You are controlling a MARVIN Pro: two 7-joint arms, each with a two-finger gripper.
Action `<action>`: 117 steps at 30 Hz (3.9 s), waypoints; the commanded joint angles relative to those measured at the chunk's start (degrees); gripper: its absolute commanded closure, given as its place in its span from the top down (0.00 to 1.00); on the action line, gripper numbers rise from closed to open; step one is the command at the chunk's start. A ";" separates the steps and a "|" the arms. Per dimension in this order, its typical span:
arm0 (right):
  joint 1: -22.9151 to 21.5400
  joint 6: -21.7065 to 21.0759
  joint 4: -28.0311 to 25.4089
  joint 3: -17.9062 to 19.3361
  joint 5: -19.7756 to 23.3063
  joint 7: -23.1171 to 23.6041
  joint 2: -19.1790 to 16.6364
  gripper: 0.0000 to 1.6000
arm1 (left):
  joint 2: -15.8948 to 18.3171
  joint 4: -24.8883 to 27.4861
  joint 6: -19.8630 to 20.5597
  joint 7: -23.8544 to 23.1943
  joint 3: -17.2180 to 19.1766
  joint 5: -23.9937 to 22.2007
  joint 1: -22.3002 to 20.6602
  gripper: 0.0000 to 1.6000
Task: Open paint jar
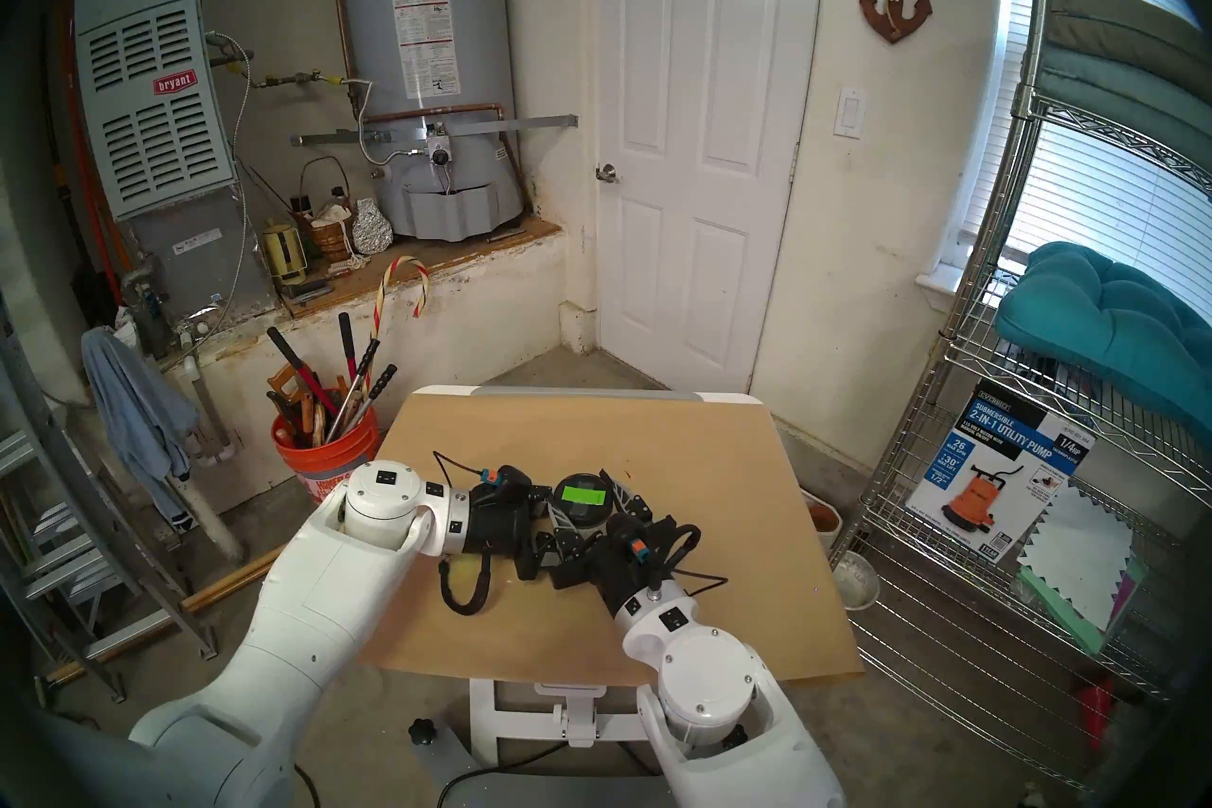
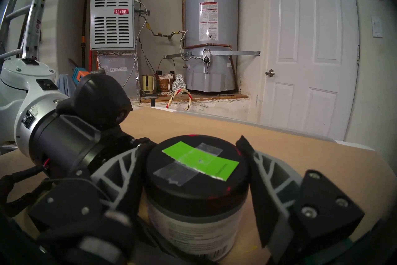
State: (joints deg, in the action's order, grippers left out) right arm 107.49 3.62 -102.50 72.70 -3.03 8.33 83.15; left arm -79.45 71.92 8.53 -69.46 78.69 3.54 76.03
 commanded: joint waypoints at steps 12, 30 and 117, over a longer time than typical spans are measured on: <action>-3.66 3.07 0.80 1.50 3.12 10.60 -6.37 0.05 | 2.22 -5.43 -2.88 -8.40 -0.25 -1.38 -5.76 0.00; -5.49 5.45 2.72 1.86 4.76 18.50 -8.91 0.00 | 2.24 -15.33 -8.90 -14.55 -1.96 -1.25 -12.87 0.00; -4.11 -3.07 -1.76 0.12 -2.39 0.82 -0.02 0.00 | -1.27 2.40 -8.90 9.01 -0.55 -3.42 1.88 1.00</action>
State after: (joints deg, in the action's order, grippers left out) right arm 104.65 0.54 -103.00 73.01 -5.38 11.07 80.78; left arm -78.11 72.28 1.55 -63.72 76.65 1.60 75.96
